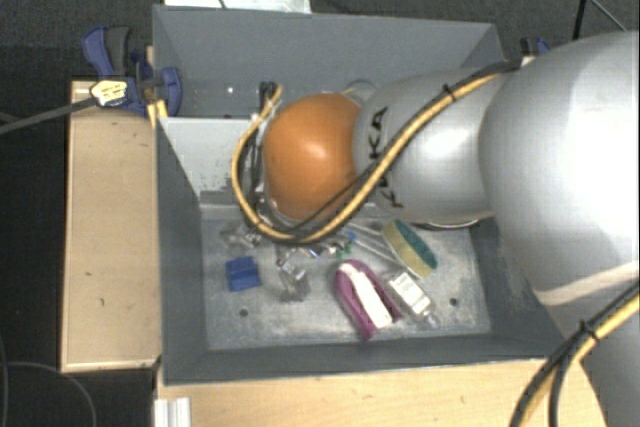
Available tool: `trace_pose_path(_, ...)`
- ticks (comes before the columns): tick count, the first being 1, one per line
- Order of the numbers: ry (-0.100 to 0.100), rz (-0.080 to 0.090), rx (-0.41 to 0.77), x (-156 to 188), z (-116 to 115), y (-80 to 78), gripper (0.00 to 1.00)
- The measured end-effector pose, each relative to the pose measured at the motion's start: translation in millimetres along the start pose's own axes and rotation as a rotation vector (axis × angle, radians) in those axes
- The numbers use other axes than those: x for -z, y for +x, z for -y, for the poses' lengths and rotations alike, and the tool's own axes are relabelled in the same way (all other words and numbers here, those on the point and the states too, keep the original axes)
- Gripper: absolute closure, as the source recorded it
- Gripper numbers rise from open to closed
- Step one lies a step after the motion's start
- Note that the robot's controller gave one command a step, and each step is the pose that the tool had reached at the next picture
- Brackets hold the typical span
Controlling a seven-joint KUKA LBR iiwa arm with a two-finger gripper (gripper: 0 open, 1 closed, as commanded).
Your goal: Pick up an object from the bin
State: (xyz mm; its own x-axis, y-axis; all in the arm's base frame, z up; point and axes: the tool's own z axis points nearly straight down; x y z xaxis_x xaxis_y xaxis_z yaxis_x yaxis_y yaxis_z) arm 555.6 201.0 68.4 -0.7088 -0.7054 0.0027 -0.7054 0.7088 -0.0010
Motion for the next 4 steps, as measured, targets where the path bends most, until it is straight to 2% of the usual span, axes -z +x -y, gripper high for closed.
trace_pose_path(1, -0.002, 0.004, -0.002, 2.4, -2.8, -2.5, 1.0)
trace_pose_path(2, -0.002, 0.003, -0.006, 2.4, -2.9, -2.4, 0.0)
trace_pose_path(3, -0.003, 0.003, 0.214, 2.2, -59.9, -3.8, 0.0)
trace_pose_path(4, -0.002, 0.003, 0.203, 2.2, -57.3, -3.4, 1.0)
